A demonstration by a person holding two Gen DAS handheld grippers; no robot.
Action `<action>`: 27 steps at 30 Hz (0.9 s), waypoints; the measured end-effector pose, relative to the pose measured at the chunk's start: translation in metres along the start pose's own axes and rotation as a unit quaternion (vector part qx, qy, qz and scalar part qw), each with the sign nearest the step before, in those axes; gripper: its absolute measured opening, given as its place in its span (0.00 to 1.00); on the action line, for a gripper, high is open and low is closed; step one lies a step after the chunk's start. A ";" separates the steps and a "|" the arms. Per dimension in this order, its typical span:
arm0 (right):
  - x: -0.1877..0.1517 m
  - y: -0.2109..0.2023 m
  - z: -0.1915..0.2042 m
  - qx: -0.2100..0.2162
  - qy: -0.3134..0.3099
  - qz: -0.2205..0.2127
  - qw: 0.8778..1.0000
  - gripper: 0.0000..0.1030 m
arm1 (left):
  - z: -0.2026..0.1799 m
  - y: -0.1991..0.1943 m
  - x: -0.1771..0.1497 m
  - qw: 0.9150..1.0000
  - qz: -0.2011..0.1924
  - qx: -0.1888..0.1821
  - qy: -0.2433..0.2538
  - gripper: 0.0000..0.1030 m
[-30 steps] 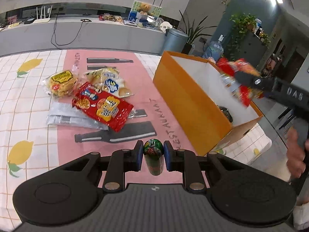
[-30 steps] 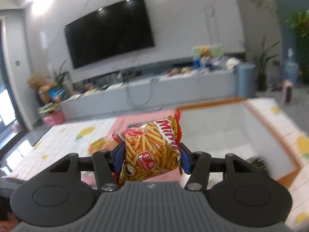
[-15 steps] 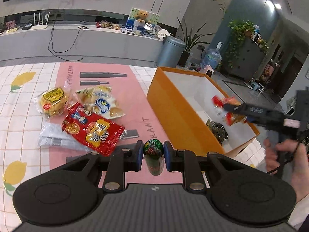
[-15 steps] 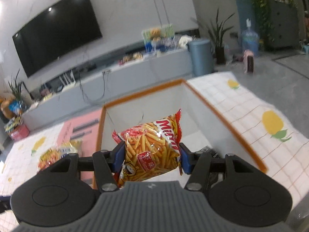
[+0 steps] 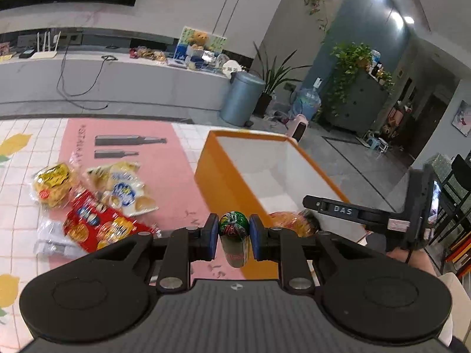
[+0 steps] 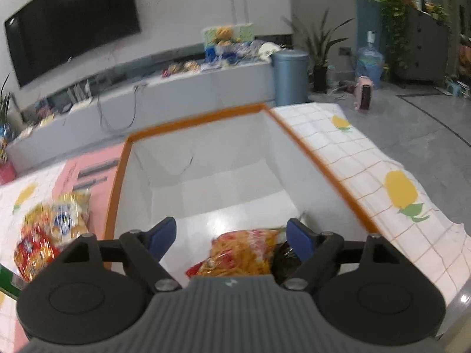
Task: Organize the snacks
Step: 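Drop the Mimi bag into the orange box with the right tool while the left tool carries the sausage, then lower the green sausage into the orange box and open the left tool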
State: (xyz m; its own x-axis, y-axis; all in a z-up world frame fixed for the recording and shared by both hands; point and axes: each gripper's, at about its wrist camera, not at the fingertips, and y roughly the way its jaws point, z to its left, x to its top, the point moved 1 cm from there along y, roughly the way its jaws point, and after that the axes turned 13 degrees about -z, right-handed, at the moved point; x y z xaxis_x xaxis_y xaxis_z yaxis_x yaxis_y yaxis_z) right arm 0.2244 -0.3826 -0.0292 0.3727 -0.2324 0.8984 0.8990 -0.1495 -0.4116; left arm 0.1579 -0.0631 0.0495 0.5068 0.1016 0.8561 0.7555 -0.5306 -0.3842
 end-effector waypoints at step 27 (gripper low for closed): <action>0.023 -0.070 -0.081 -0.044 0.142 -0.128 0.980 0.82 | -0.099 0.136 -0.011 0.997 0.035 0.013 0.069 0.23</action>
State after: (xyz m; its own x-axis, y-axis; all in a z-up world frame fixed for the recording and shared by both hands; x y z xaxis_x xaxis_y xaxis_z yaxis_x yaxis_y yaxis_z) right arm 0.1517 -0.4558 0.0081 0.0463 -0.4333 0.9000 0.9271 -0.3169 -0.2003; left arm 0.2139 -0.2201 0.0222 0.4979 -0.0521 0.8657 0.7317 -0.5106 -0.4516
